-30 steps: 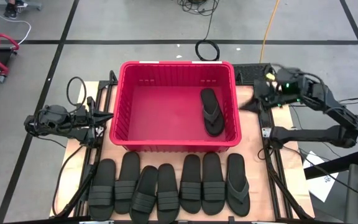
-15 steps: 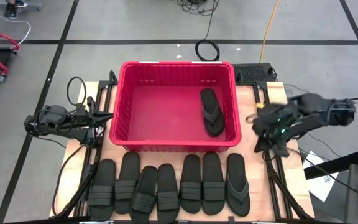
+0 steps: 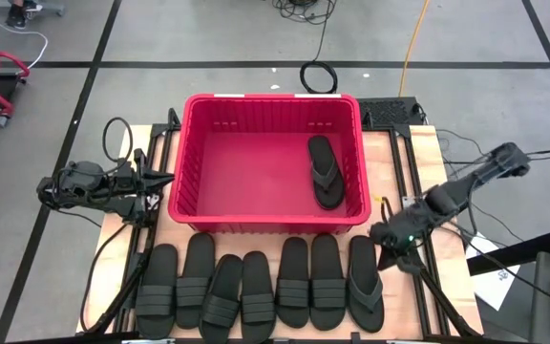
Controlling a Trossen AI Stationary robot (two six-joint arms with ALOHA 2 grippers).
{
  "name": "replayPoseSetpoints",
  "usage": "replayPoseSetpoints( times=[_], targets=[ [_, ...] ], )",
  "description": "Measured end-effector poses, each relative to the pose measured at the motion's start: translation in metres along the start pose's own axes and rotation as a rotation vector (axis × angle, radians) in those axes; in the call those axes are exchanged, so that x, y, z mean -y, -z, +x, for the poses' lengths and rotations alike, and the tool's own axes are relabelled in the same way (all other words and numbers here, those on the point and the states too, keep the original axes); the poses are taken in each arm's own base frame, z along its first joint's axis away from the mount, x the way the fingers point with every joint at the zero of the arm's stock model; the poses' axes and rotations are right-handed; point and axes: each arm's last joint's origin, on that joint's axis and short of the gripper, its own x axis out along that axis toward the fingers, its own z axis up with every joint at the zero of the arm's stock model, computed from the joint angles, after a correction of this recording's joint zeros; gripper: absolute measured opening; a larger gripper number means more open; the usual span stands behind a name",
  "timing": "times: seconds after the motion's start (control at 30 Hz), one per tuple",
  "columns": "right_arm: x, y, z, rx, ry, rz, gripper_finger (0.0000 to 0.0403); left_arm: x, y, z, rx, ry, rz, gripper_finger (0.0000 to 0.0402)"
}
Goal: Pick and place slides into bin
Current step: Put the flip flop into the red bin
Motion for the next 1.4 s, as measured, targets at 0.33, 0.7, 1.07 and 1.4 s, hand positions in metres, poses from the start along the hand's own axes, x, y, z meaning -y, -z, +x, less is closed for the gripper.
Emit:
replayPoseSetpoints(
  times=[0.33, 0.7, 1.07, 1.4],
  targets=[
    [0.002, 0.022, 0.03, -0.076, 0.028, -0.082, 0.0, 0.0, 0.0, 0.0, -0.001, 0.0, 0.007, 0.0031],
    [0.025, 0.024, 0.053, 0.079, -0.077, 0.226, 0.0025, 0.0, 0.002, 0.0, -0.017, -0.002, -0.038, 0.0031],
    [0.037, 0.02, 0.089, 0.051, -0.126, 0.486, 0.0207, 0.0, 0.002, 0.0, -0.017, -0.002, -0.066, 0.0031],
    [0.041, 0.012, 0.12, 0.011, -0.106, 0.58, 0.0256, 0.0, 0.002, 0.0, -0.022, -0.002, -0.06, 0.0031]
  ],
)
